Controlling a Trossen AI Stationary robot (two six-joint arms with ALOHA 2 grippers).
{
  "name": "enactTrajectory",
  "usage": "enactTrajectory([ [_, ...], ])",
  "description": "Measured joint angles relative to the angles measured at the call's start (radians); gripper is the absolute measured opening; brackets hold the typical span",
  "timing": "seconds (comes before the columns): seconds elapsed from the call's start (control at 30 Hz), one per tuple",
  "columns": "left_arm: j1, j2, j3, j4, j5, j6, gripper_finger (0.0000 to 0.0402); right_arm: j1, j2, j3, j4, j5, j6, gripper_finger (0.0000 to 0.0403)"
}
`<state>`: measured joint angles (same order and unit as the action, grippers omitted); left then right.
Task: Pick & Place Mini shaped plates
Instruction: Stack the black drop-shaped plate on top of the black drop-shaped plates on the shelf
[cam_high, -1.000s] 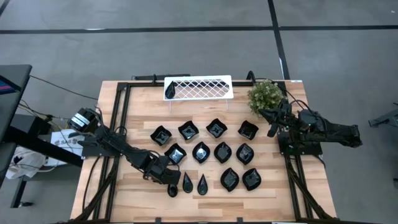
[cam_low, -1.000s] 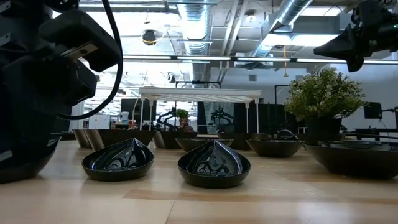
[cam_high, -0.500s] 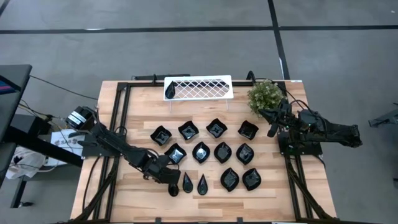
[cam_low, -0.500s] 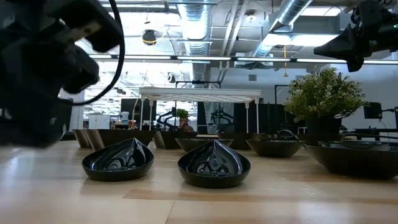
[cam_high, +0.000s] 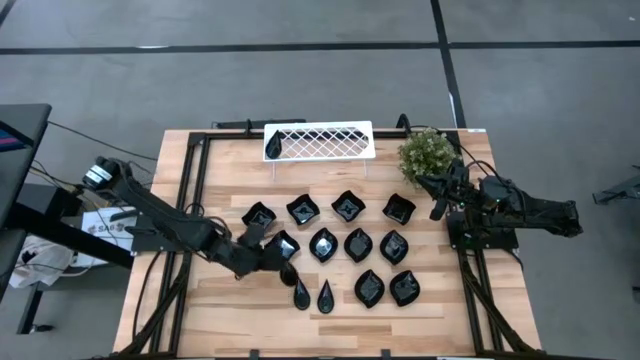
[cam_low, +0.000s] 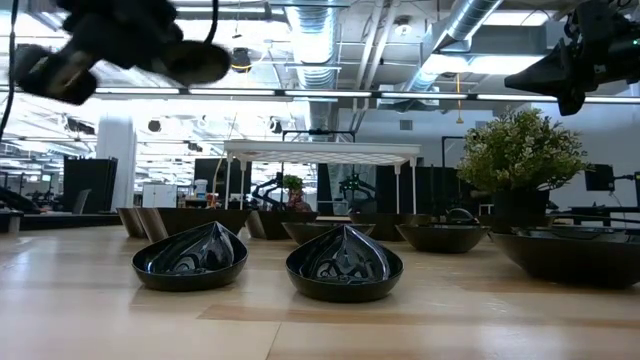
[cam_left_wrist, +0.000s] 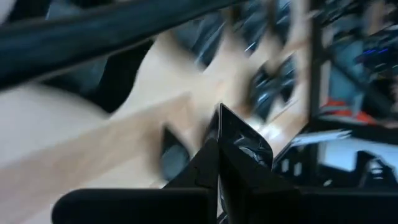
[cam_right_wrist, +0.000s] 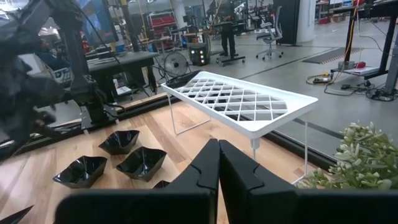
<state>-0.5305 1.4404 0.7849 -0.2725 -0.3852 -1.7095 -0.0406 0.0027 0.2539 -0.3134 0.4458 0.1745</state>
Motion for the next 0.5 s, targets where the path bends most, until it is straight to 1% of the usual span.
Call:
enactTrajectory([
  [0.1, 0.055, -0.045, 0.0, 0.002, -0.037, 0.093, 0.0006, 0.0, 0.0, 0.0, 0.0, 0.0, 0.0, 0.0001],
  [0.27, 0.195, -0.102, 0.0, 0.008, -0.036, 0.293, 0.0006, 0.0, 0.0, 0.0, 0.0, 0.0, 0.0, 0.0001],
  [0.37, 0.293, -0.135, 0.0, 0.016, -0.006, 0.424, 0.0006, 0.0, 0.0, 0.0, 0.0, 0.0, 0.0, 0.0001],
  [0.5, 0.425, -0.182, 0.0, 0.051, 0.076, 0.581, 0.0006, 0.0, 0.0, 0.0, 0.0, 0.0, 0.0, 0.0001],
])
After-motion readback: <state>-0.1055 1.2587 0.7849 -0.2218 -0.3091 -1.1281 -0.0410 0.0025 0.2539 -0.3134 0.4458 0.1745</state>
